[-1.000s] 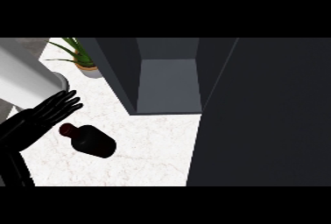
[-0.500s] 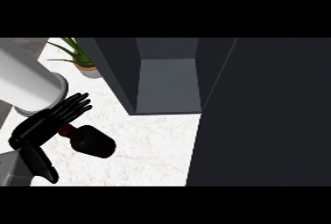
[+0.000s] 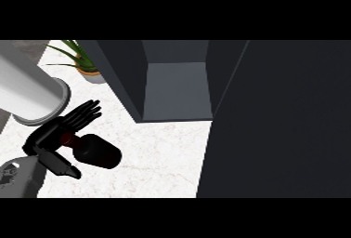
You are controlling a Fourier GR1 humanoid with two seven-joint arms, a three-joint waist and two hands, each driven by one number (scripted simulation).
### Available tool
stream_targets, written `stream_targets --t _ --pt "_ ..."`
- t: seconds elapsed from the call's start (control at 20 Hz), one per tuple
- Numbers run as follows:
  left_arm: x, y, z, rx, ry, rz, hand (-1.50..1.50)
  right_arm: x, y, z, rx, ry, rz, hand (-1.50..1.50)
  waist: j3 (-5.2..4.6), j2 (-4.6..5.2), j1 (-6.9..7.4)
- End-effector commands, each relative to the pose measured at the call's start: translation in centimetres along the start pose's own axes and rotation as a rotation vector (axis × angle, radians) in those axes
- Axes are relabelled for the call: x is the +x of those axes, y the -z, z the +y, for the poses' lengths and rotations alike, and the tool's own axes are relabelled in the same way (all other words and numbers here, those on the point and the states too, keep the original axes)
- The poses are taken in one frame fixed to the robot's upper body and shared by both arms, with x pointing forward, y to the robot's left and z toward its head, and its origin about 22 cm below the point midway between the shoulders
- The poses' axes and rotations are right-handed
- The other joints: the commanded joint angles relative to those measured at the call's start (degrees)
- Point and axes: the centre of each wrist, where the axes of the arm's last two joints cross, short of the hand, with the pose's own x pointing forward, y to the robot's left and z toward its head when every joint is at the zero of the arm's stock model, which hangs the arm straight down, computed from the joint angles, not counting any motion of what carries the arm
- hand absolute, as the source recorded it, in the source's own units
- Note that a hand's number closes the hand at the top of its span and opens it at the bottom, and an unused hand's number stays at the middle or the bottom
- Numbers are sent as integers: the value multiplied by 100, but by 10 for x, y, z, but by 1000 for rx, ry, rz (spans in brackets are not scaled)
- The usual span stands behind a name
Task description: Pick up the wine, place it into the cabinet and close the cabinet
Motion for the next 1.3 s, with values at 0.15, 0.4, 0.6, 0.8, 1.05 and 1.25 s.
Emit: stream_targets --t 0.15,0.4,0.6,0.8,1.05,1.25 --pt "-45 5 -23 -96 -58 -33 -150 15 -15 -1 -8 -30 -91 -150 -2 20 -9" --pt "-38 -4 6 -117 -132 18 -150 24 -21 -1 4 -10 -99 -150 -4 7 -50" --pt "-66 12 -26 -153 -159 33 -150 15 -16 2 -2 -33 -91 -150 -7 7 -49" --pt "-70 28 -31 -155 -143 21 -150 16 -21 -2 -7 -15 -92 -150 -5 21 -118" --pt "-89 11 -47 -161 -158 19 -150 29 -28 -7 -1 -20 -77 -150 -12 -15 -68" --pt "-80 12 -28 -128 -194 -31 -150 16 -25 -5 -14 -32 -77 -150 0 5 -73"
